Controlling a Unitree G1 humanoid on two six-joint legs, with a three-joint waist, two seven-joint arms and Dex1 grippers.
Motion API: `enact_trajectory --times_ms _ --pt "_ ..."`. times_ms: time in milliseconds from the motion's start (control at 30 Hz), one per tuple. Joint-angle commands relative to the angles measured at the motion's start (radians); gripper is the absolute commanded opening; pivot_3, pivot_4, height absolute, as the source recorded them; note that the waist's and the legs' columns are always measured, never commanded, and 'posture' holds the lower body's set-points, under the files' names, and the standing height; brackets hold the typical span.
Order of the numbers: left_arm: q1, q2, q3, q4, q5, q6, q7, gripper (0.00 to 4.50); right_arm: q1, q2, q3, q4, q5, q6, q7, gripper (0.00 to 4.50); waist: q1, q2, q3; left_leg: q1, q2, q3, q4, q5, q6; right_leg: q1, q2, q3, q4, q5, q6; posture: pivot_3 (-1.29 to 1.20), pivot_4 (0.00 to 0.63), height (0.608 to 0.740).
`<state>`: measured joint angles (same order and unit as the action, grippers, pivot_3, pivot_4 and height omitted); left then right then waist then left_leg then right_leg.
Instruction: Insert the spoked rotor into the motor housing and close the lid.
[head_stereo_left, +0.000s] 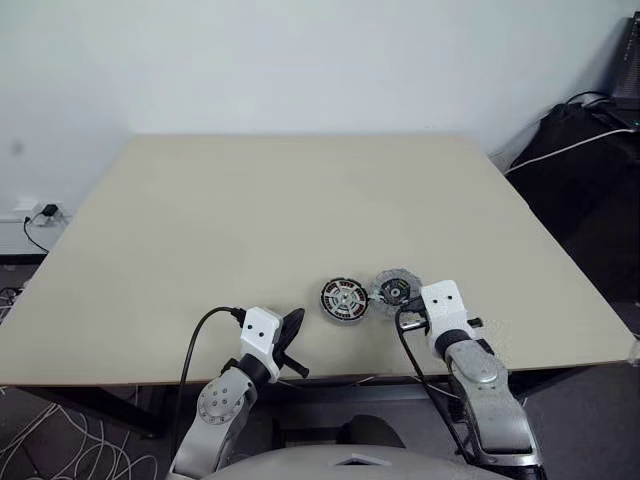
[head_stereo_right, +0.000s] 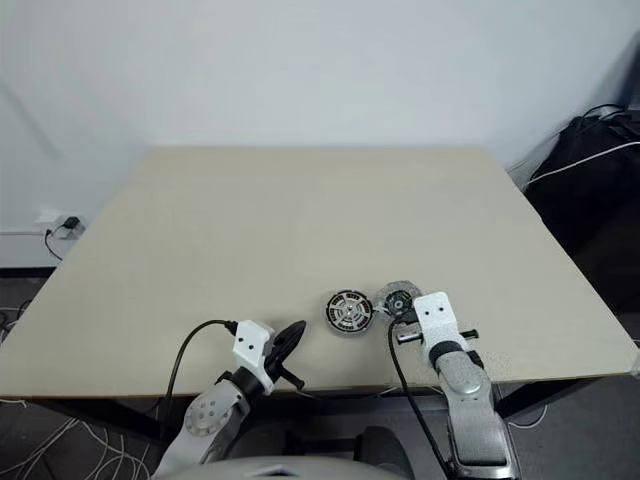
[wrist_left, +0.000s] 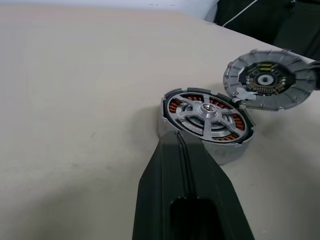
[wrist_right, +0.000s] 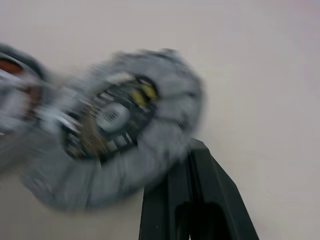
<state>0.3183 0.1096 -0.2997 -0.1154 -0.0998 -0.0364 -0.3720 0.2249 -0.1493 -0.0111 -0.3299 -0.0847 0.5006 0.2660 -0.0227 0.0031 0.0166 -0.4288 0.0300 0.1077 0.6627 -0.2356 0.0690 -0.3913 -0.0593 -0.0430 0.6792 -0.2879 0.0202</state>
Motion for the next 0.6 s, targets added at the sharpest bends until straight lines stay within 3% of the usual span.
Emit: enact_trajectory --times_ms 33,333,600 --pt "-0.010 0.001 0.011 -0.008 -0.008 -0.035 -0.007 0.00 -0.010 0.005 -0.016 -0.046 0.120 -0.020 0.075 0.03 0.001 0.001 0.000 0.000 0.000 0.000 0.000 0.000 0.000 0.000 0.000 0.000 0.000 0.000 0.000 0.00 0.000 0.740" --pt "-0.025 0.000 0.020 0.037 -0.005 -0.060 -0.017 0.00 -0.046 -0.024 0.065 -0.112 0.239 0.047 0.160 0.03 0.002 0.001 0.000 0.000 0.000 0.000 -0.001 0.000 0.000 -0.001 -0.002 0.000 0.000 0.003 -0.005 0.00 0.000 0.740" --pt "-0.028 0.000 0.021 0.032 -0.001 -0.059 -0.014 0.00 -0.118 -0.009 0.143 -0.014 0.237 0.033 0.146 0.03 0.002 0.001 -0.001 -0.001 0.000 0.000 -0.001 0.000 0.000 -0.001 -0.003 0.000 -0.001 0.003 -0.006 0.00 0.000 0.740"
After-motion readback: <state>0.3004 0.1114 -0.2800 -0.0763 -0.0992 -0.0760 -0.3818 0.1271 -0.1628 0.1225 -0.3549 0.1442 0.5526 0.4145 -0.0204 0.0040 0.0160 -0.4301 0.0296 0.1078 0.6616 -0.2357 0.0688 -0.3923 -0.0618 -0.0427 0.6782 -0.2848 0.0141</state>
